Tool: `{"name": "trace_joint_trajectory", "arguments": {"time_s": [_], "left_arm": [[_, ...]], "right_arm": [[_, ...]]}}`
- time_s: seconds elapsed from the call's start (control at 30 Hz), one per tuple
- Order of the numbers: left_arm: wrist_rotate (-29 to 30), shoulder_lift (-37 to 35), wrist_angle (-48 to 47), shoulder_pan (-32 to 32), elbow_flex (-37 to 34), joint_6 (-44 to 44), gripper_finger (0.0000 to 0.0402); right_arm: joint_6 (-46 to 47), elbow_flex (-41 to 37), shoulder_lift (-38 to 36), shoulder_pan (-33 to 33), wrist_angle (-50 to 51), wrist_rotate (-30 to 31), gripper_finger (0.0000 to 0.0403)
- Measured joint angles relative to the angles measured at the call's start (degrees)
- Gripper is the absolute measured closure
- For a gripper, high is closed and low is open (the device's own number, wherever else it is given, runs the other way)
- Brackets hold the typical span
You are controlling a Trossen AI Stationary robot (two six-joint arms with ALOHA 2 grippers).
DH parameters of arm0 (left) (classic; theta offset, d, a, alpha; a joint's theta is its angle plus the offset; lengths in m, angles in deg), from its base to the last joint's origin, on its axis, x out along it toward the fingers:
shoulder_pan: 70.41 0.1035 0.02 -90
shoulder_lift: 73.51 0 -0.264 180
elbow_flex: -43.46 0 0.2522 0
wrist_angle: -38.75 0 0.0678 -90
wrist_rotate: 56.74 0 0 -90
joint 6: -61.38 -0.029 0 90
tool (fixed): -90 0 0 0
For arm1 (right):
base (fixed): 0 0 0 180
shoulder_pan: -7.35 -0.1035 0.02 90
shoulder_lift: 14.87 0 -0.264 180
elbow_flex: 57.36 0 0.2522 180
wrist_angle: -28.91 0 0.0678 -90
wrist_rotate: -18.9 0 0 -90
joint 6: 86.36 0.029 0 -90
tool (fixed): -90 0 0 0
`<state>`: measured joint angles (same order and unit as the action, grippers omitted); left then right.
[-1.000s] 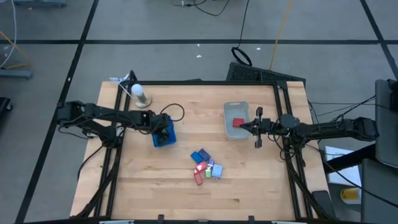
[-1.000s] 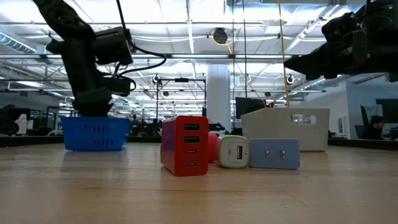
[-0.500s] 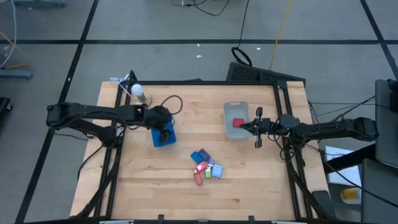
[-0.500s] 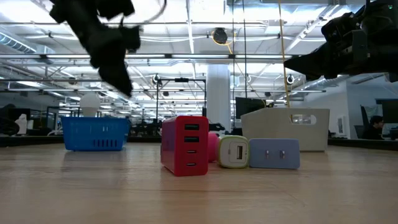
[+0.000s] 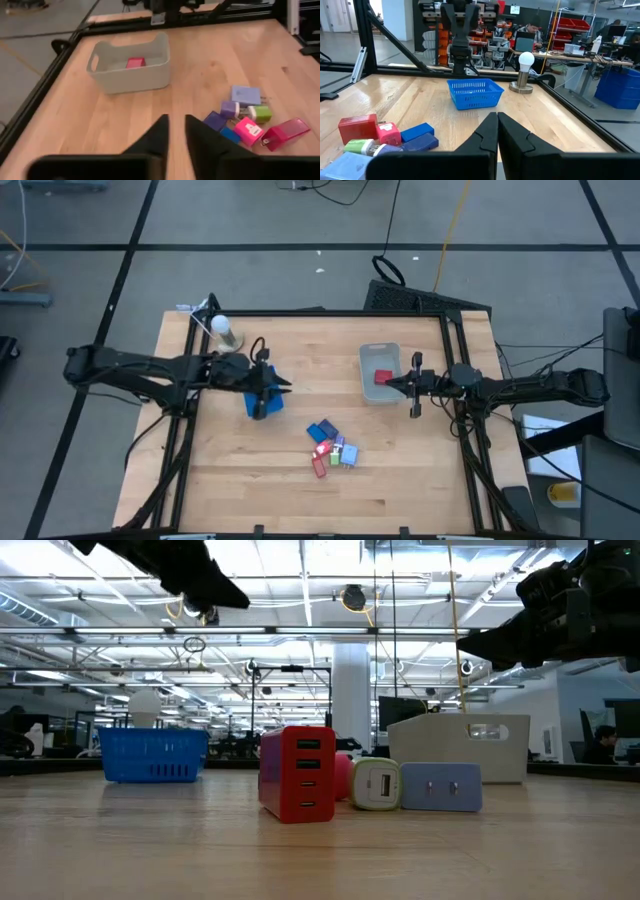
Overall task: Pick & Place Office items
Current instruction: Put the light blue charger adapter into the grey bin
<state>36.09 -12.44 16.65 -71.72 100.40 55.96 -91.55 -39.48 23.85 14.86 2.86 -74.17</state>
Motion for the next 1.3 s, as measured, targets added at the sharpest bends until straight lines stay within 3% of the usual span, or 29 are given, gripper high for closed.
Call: {"name": "trace_joint_trajectory", "arguments": {"time_s": [0.1,0.33,0.67,0.8,1.17,1.3], "left_arm": [[0.1,-1.2,-0.1,-0.9,0.0,-2.2,0.0393],[3.7,-4.5,2.7,0.0,-0.8,-2.7,0.0385],[3.2,-3.9,45.4,1.1,-21.3,2.9,0.0394],[3.3,-3.3,53.6,2.0,-28.4,3.6,0.0397],[-1.5,-4.3,66.4,2.5,-42.4,-1.0,0.0394],[-3.5,-4.5,63.6,4.0,-42.4,-2.3,0.0398]], "right_arm": [[0.0,0.0,0.0,0.0,0.1,0.0,0.0403],[-0.1,0.0,0.0,0.0,0.9,0.1,0.0403],[-0.2,0.0,0.1,0.0,1.1,0.2,0.0403],[-1.2,0.0,0.4,0.0,1.1,0.3,0.0403],[-1.7,0.0,0.6,0.0,1.1,4.8,0.0403],[-2.0,0.0,1.1,0.0,0.9,4.8,0.0403]]}}
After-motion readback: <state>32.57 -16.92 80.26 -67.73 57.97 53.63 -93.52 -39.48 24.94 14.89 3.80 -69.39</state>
